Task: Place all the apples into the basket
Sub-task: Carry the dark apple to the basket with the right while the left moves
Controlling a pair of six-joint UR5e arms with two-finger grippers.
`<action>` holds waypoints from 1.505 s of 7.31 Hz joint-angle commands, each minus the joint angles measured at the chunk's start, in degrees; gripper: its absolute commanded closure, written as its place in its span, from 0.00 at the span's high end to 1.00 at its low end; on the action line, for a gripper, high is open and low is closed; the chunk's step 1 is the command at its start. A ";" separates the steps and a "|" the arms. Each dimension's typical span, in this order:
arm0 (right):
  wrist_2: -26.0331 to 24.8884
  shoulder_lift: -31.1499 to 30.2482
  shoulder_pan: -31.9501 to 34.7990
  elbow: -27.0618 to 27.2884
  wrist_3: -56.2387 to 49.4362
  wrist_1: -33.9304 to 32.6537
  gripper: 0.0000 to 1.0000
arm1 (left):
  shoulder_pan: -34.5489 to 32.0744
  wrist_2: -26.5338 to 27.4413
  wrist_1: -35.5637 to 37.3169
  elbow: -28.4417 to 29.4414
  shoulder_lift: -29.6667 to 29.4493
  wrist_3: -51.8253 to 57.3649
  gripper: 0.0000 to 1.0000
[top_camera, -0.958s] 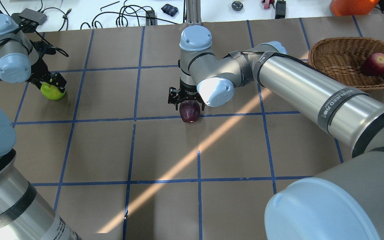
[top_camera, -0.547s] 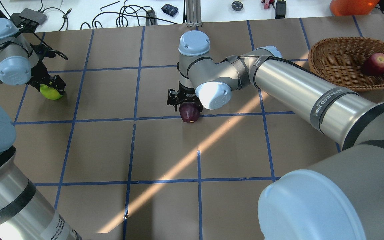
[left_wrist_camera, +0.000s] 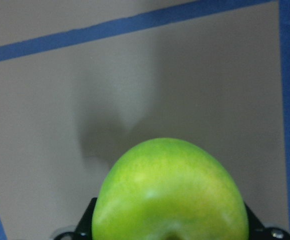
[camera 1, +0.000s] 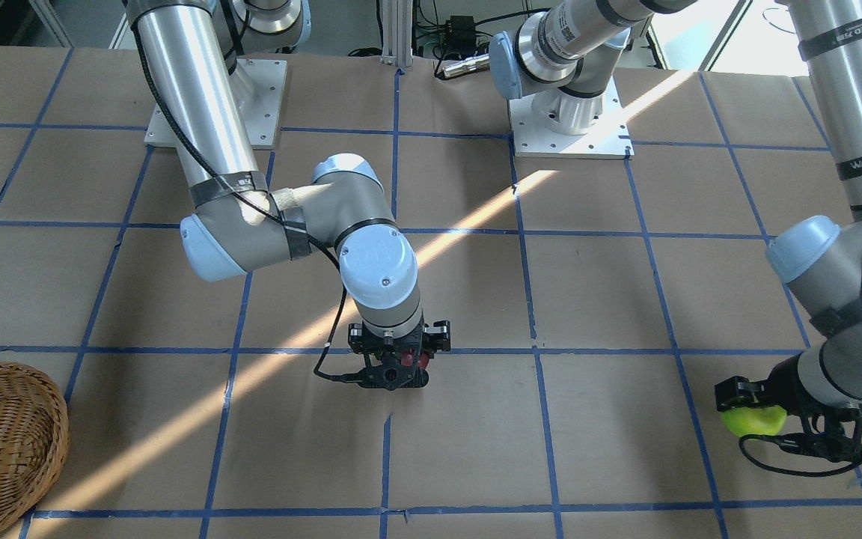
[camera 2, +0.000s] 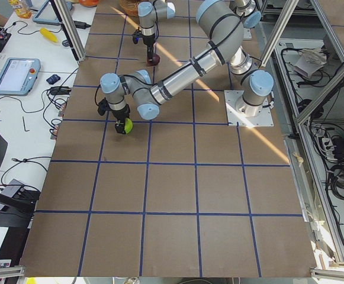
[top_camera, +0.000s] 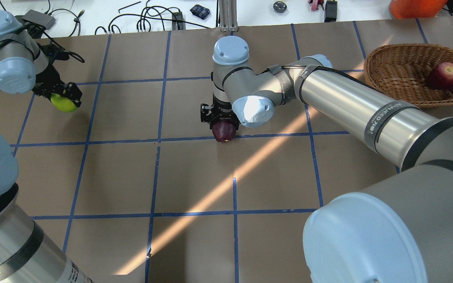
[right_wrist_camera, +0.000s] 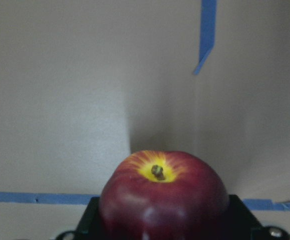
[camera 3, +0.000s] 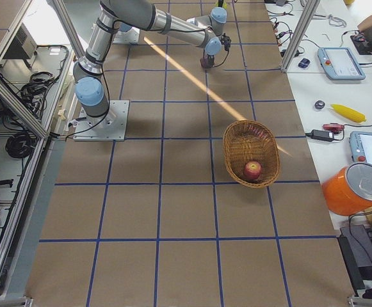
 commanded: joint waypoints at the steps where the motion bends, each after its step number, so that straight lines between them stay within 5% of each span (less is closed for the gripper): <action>1: -6.00 -8.02 -7.13 -2.89 -0.80 10.89 0.00 | -7.23 -1.07 -2.84 -6.60 7.03 -13.98 0.27; 2: -6.19 -11.12 -13.80 -4.74 -2.80 16.09 0.00 | -11.53 -2.29 -2.58 -9.60 9.32 -21.38 0.27; 5: -10.58 -12.20 -32.97 -5.99 -24.90 16.59 0.00 | -29.52 -5.82 0.92 -10.87 9.09 -46.01 0.28; 7: -10.50 -8.54 -41.17 -5.81 -41.24 11.00 0.00 | -37.90 -9.13 6.38 -12.26 6.81 -56.03 0.29; 10: -10.67 -2.02 -44.37 -5.64 -45.62 0.82 0.00 | -43.29 -9.95 14.29 -13.67 2.59 -58.62 0.34; 11: -11.02 0.17 -44.63 -5.63 -46.32 -2.19 0.00 | -43.65 -9.95 14.82 -13.50 1.97 -58.72 0.99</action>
